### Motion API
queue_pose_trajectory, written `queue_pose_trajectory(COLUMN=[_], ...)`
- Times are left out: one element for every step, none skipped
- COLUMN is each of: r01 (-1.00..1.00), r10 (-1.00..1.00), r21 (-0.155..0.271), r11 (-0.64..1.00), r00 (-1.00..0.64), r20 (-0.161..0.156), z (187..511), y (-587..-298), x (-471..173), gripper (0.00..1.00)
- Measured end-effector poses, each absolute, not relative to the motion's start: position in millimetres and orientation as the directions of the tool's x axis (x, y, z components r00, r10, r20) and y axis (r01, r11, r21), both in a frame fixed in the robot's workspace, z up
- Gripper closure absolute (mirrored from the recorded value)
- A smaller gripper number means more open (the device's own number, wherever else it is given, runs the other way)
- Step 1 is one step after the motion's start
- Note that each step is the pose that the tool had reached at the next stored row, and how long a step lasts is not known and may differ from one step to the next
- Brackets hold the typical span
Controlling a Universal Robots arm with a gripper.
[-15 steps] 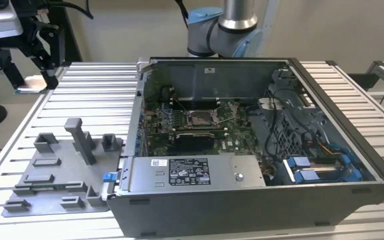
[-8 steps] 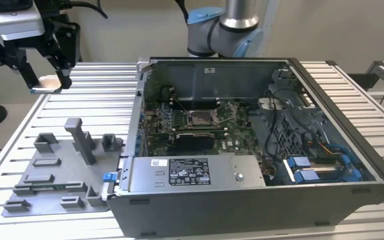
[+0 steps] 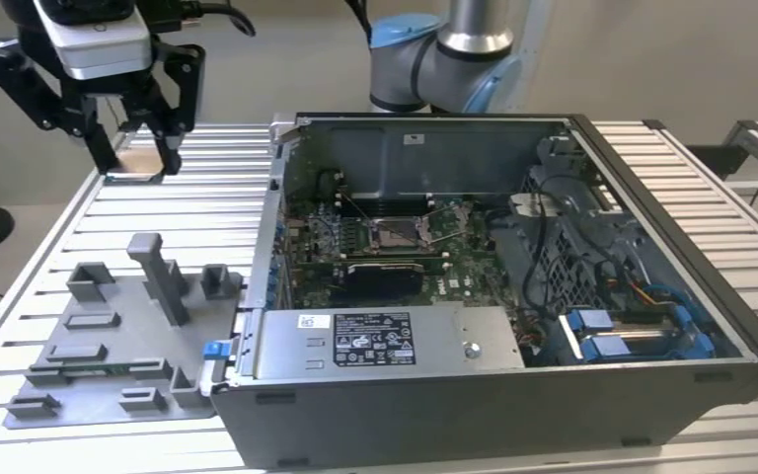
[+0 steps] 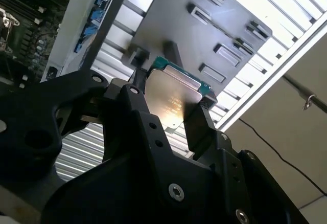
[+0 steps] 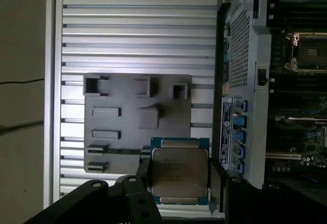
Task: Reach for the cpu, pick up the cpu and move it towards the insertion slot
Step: 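Pick up the cpu and move it towards the insertion slot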
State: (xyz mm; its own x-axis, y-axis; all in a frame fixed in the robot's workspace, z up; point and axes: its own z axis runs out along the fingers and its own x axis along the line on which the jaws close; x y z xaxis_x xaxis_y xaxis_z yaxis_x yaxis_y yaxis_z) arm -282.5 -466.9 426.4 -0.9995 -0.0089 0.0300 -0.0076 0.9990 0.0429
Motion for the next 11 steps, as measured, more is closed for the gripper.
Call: queue_pose_trajectory(r01=[-0.008, -0.008, -0.007, -0.008, -0.008, -0.008, -0.008, -0.008, -0.008, -0.008, -0.008], r10=[-0.009, -0.009, -0.009, -0.009, -0.009, -0.009, -0.009, -0.009, -0.009, -0.009, -0.009], r21=[0.043, 0.043, 0.043, 0.043, 0.043, 0.043, 0.043, 0.043, 0.043, 0.043, 0.043], r11=[0.999, 0.999, 0.999, 0.999, 0.999, 0.999, 0.999, 0.999, 0.999, 0.999, 0.999], r00=[-1.0, -1.0, -1.0, -1.0, -1.0, -1.0, -1.0, -1.0, -1.0, -1.0, -1.0], r20=[0.03, 0.03, 0.03, 0.03, 0.03, 0.03, 0.03, 0.03, 0.03, 0.03, 0.03], z=[426, 426, 426, 426, 426, 426, 426, 426, 426, 426, 426], y=[-467, -467, -467, -467, -467, -467, -467, -467, -467, -467, -467], x=[-278, -274, -269, -265, -260, -256, -251, -247, -242, -238, -233], gripper=[1.0, 1.0, 1.0, 1.0, 1.0, 1.0, 1.0, 1.0, 1.0, 1.0, 1.0])
